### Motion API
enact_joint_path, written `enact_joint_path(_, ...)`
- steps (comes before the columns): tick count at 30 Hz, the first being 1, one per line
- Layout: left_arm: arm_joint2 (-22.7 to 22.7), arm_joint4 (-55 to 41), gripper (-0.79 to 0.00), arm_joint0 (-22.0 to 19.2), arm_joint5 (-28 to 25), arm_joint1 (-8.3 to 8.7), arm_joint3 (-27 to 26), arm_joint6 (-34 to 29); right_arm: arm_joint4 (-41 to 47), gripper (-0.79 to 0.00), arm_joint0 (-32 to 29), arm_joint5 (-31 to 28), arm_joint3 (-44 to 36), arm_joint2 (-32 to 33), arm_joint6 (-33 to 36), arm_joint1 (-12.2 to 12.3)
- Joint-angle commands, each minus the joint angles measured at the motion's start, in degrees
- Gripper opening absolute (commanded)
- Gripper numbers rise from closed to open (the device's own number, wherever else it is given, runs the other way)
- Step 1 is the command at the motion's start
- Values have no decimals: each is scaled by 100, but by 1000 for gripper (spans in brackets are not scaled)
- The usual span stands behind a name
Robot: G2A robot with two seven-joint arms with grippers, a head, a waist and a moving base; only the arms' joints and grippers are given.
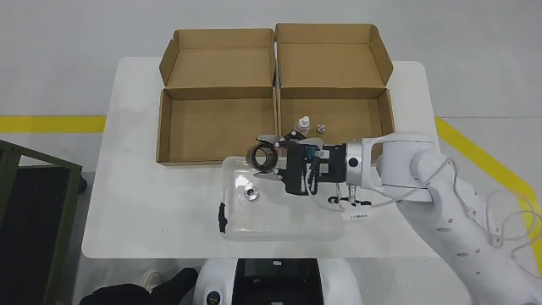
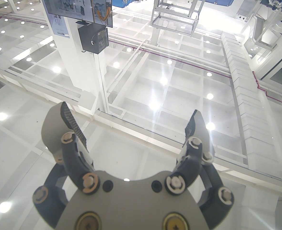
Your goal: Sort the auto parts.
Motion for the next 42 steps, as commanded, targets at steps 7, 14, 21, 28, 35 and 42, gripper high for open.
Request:
enact_joint_path(7, 0, 0, 0, 0, 0, 0, 0, 0, 35, -785, 105, 18, -239, 296, -74, 27)
enact_joint_path(14, 0, 0, 0, 0, 0, 0, 0, 0, 56, -785, 196, 55, -331, 372, -135, 28)
enact_joint_path(21, 0, 0, 0, 0, 0, 0, 0, 0, 61, -785, 399, 74, -33, 71, -151, -33)
enact_joint_path(28, 0, 0, 0, 0, 0, 0, 0, 0, 15, -785, 764, 198, 522, -534, -13, -173)
enact_joint_path(35, 0, 0, 0, 0, 0, 0, 0, 0, -11, -785, 1208, 515, 1315, -1172, 168, -385)
enact_joint_path(42, 0, 0, 0, 0, 0, 0, 0, 0, 50, -785, 1654, 892, 2253, -1733, 254, -656)
